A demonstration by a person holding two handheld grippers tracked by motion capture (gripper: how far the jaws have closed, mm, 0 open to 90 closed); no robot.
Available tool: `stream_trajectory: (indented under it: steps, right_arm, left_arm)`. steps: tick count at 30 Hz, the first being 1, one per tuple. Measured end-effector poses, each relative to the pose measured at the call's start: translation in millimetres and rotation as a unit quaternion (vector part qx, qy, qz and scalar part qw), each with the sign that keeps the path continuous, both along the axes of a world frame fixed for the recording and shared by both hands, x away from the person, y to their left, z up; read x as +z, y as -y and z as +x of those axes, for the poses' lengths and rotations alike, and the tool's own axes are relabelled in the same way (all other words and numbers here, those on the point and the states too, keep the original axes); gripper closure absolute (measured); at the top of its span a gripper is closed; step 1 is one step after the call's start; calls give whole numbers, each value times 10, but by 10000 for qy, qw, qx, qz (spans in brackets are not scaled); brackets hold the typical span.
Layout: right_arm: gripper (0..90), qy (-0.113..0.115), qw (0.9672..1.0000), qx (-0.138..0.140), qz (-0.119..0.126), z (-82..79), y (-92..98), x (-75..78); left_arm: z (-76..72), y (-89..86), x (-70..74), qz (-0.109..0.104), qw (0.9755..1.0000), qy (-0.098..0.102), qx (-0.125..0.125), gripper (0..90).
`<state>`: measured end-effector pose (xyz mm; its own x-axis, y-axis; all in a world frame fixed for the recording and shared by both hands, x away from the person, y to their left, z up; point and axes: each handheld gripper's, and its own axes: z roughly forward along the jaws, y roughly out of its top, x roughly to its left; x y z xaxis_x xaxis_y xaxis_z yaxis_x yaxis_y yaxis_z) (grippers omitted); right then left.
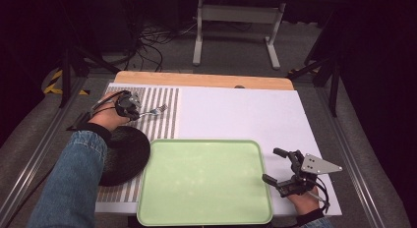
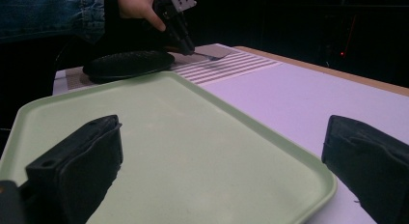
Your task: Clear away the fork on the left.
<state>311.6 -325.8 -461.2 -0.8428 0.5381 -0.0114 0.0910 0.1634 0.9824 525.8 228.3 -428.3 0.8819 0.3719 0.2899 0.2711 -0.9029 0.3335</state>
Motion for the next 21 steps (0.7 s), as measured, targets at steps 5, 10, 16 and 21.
stream_trajectory:
  steps: [5,10,16,21]
  right_arm:
    - [13,4,10000,-7,7,1,1,1]
    - [13,9,10000,-20,8,0,2,3]
    - [13,9,10000,-26,-8,3,-1,3]
    - [13,22,10000,-25,3,4,-1,5]
  left_arm:
    - [-39,38,129,-191,9998,15,10,776]
    - [-101,92,247,-378,9993,33,2,776]
    - [-185,146,363,-430,9989,-70,163,776]
    - [-245,165,425,-445,9982,-249,318,776]
